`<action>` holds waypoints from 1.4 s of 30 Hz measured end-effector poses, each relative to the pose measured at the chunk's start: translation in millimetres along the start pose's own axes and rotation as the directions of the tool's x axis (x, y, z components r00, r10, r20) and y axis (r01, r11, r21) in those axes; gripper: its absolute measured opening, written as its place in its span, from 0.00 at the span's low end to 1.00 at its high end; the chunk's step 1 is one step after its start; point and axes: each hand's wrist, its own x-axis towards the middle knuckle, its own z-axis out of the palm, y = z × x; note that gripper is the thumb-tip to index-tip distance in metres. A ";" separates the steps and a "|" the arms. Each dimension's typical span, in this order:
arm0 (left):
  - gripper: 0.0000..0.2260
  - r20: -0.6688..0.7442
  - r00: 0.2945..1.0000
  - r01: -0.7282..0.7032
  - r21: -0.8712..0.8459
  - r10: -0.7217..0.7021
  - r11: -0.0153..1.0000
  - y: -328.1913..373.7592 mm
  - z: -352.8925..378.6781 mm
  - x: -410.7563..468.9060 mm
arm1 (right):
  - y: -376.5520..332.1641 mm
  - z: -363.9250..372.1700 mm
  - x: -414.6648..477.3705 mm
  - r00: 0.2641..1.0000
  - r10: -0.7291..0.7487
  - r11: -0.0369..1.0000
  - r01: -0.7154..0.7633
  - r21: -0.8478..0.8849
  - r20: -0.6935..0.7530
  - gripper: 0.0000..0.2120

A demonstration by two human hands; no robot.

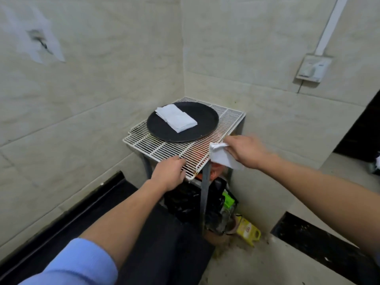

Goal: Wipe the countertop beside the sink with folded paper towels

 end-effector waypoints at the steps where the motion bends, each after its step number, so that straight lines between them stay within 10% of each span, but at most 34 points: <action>1: 0.12 -0.005 1.000 0.013 0.003 -0.013 1.000 -3.5 1.2 10.0 | 8.1 0.2 16.0 1.000 -0.015 1.000 0.015 0.011 -0.015 0.10; 17: 0.13 -0.016 0.845 0.534 -0.041 -0.535 0.844 -23.4 18.9 163.9 | 97.2 17.6 287.5 0.938 -0.312 0.926 0.336 0.173 -0.152 0.09; 42: 0.15 -0.075 0.779 0.611 -0.134 -0.623 0.780 -121.1 52.0 225.1 | 36.8 129.5 495.9 0.859 -0.471 0.851 0.381 0.361 0.204 0.10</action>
